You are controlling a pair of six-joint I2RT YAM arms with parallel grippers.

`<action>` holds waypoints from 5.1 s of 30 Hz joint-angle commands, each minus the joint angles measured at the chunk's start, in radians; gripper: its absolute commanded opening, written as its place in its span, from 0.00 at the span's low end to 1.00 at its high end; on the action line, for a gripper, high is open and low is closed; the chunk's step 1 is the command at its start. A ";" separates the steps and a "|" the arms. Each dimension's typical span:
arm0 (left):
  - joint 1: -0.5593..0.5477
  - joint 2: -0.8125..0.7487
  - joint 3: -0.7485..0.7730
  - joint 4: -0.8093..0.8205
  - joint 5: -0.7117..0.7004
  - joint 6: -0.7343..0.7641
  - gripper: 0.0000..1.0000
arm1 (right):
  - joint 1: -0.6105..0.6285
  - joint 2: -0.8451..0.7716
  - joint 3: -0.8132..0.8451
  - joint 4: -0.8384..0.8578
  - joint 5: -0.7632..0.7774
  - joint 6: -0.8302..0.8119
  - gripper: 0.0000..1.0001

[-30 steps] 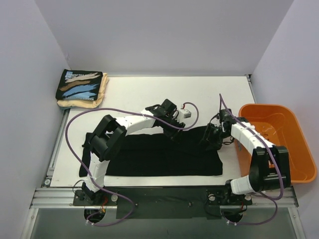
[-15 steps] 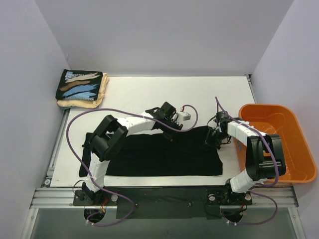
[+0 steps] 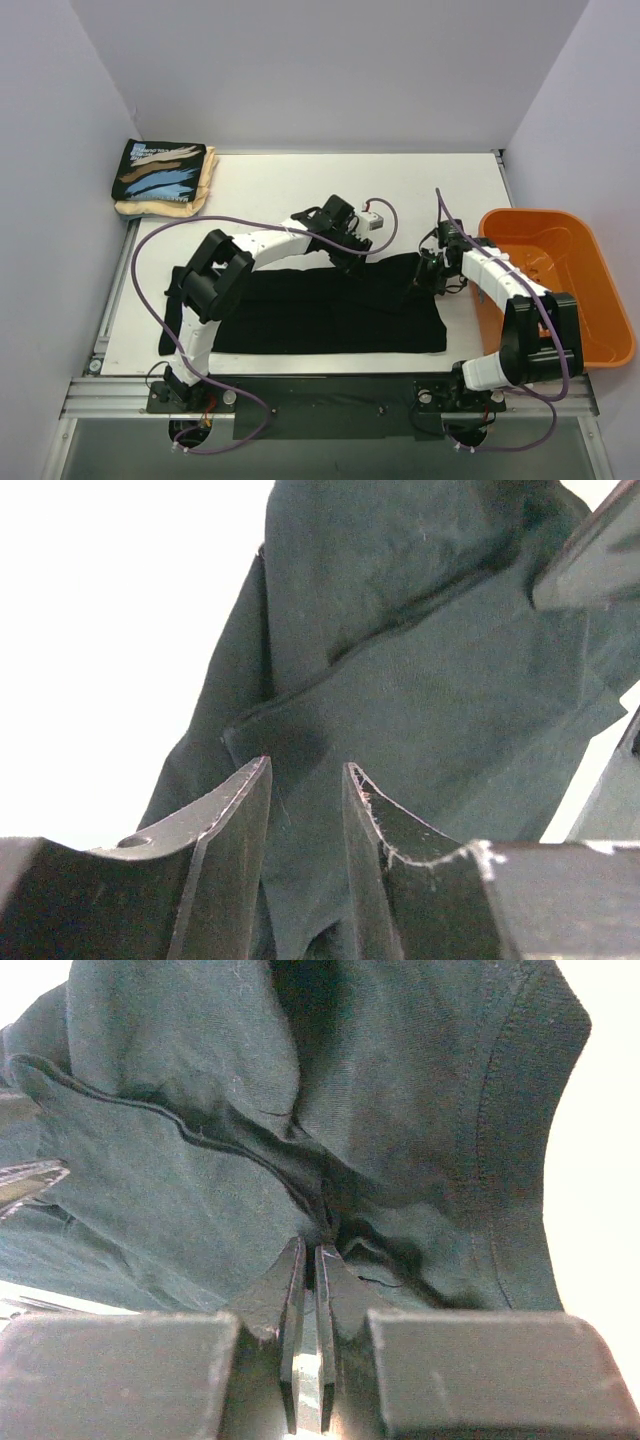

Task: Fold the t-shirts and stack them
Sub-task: Fold the other side of the tshirt into a rectangle

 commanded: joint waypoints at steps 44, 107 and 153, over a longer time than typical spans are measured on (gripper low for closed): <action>0.044 -0.082 -0.066 0.047 0.025 0.051 0.00 | 0.034 -0.023 0.105 -0.072 0.002 -0.122 0.00; -0.148 -0.100 -0.140 0.046 -0.140 0.435 0.45 | 0.048 0.042 0.006 -0.076 0.021 0.069 0.00; -0.096 -0.182 0.070 -0.486 0.178 0.742 0.78 | -0.010 -0.093 0.122 -0.388 0.182 -0.061 0.44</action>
